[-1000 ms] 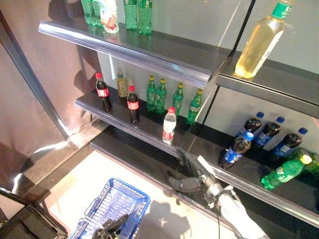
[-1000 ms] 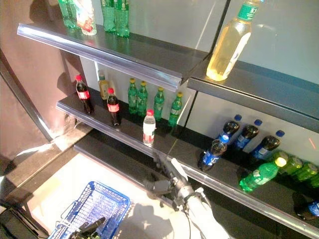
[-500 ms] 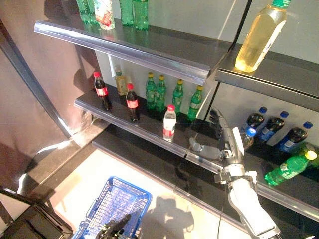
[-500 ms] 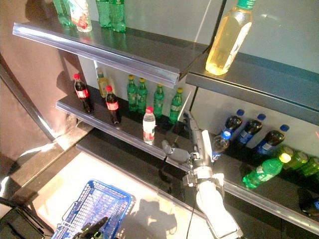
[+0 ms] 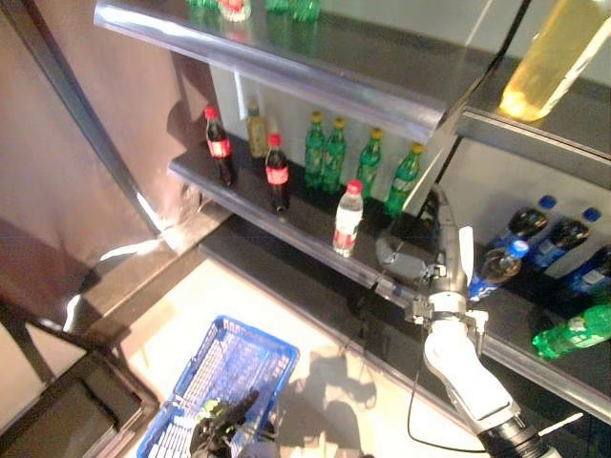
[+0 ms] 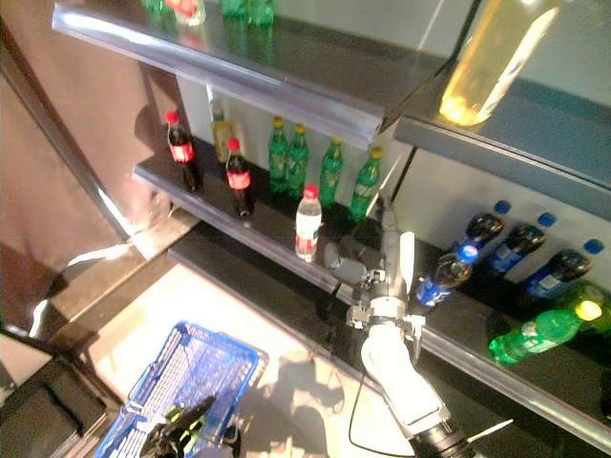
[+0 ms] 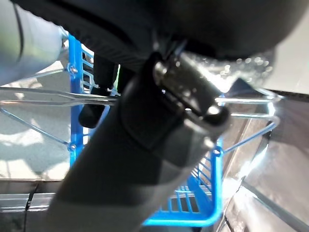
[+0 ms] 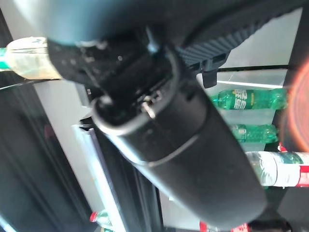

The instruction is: Pick up the drink and place into the basket.

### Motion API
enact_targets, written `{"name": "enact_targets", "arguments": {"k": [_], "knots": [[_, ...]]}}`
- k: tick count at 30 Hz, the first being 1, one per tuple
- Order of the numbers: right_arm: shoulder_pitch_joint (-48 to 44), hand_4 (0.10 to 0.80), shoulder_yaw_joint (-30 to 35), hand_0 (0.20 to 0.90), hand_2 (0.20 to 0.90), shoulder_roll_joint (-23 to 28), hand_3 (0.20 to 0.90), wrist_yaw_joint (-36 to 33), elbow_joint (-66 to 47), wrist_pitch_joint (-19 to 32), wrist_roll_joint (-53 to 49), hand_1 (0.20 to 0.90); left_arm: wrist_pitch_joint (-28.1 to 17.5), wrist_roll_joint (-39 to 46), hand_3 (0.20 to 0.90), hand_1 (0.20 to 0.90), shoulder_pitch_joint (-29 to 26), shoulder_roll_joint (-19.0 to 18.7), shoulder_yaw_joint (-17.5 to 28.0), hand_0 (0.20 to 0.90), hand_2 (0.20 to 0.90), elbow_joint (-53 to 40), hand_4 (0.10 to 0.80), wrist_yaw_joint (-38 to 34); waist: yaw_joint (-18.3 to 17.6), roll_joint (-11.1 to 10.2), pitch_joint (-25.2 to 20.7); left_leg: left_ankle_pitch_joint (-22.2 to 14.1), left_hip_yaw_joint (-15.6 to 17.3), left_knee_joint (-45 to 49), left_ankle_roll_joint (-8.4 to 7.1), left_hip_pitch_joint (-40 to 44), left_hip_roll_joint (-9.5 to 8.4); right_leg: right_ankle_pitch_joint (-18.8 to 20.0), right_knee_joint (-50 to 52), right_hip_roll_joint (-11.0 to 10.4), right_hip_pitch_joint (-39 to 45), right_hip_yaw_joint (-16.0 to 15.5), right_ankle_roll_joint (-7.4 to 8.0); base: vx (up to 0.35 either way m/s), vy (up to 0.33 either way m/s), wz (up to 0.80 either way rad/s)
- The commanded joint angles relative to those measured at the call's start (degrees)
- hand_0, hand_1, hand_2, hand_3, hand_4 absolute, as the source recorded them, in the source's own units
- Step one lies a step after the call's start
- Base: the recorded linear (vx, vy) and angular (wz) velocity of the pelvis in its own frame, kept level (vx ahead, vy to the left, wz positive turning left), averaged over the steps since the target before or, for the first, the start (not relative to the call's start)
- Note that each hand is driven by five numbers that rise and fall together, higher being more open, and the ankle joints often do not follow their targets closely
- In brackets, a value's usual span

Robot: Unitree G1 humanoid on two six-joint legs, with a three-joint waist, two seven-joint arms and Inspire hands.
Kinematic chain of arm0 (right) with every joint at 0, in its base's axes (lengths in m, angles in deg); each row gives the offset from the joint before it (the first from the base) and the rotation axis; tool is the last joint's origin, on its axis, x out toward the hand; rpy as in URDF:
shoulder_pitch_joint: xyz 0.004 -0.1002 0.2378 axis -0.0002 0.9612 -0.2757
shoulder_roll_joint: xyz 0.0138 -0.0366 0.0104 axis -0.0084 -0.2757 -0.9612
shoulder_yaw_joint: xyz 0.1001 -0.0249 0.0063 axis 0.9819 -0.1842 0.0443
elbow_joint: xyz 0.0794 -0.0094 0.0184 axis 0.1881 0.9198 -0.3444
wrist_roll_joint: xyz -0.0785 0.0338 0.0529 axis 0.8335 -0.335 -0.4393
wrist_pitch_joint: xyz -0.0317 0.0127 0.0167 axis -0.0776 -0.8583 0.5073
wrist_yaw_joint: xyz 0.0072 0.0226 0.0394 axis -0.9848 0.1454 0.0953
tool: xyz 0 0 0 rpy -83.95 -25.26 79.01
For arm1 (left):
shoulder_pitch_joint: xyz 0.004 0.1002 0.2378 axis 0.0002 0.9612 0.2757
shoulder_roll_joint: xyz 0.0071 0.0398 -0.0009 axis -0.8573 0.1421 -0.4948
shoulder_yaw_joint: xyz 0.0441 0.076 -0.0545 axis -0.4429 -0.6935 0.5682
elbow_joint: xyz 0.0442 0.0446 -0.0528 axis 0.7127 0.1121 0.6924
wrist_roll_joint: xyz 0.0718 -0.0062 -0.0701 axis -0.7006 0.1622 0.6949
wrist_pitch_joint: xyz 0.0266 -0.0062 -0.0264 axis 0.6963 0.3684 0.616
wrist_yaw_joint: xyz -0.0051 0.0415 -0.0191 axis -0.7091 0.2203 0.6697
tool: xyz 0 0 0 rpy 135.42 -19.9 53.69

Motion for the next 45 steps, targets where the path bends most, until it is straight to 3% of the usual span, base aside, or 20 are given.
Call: {"name": "enact_targets", "arguments": {"k": [1,10,24,31,45], "knots": [[-9.41,0.800,4.79,0.900,0.900,-0.70,0.900,-8.23,-3.52,3.58,2.30,0.900,-0.15,-1.81,0.200,0.300,5.14,-0.56,-6.29,0.300,0.300,1.07,0.100,-2.30,1.93,0.79,1.90,-6.86,-4.93,11.70,-1.08,-2.24,2.47,1.65,9.95,-4.12,-8.15,-1.57,-1.77,-0.151,0.041,0.18],[-21.85,0.800,5.63,0.900,0.900,-1.07,0.900,-16.55,3.47,0.06,0.43,0.900,-0.98,3.09,0.200,0.300,1.37,-1.07,-10.51,0.300,0.300,-5.59,0.100,-2.91,3.04,1.80,9.36,-6.68,-7.12,15.79,-0.08,-10.37,0.24,2.72,13.98,-5.06,-16.27,-0.64,-2.13,-0.150,0.040,0.03],[-28.26,0.800,5.05,0.900,0.900,-0.06,0.900,-15.38,5.88,-2.71,-1.82,0.900,-3.03,6.30,0.200,0.300,-0.31,-0.63,-13.17,0.300,0.300,-10.57,0.100,-1.08,4.31,3.12,14.88,-5.87,-7.98,18.17,0.68,-14.69,-1.28,2.69,16.64,-5.50,-19.60,-0.78,-2.44,-0.034,0.020,0.03],[-32.13,0.800,6.54,0.900,0.900,-0.08,0.900,-17.43,8.77,-1.96,-5.40,0.900,-2.27,5.69,0.200,0.300,-0.36,-0.99,-12.91,0.300,0.300,-11.04,0.100,-2.12,5.40,3.59,17.02,-5.92,-8.24,19.34,0.98,-15.85,-1.71,2.72,17.04,-5.95,-19.83,-1.27,-2.54,0.000,0.000,0.00],[-44.70,0.800,8.32,0.900,0.900,3.08,0.900,-18.35,16.74,-2.63,-10.75,0.900,0.07,6.08,0.200,0.300,-0.65,-3.00,-12.34,0.300,0.300,-10.96,0.100,-3.24,7.76,3.71,17.05,-5.80,-7.74,20.35,1.96,-22.16,-2.26,3.97,16.02,-5.96,-24.39,-1.43,-2.16,-0.003,0.014,0.01]]}}
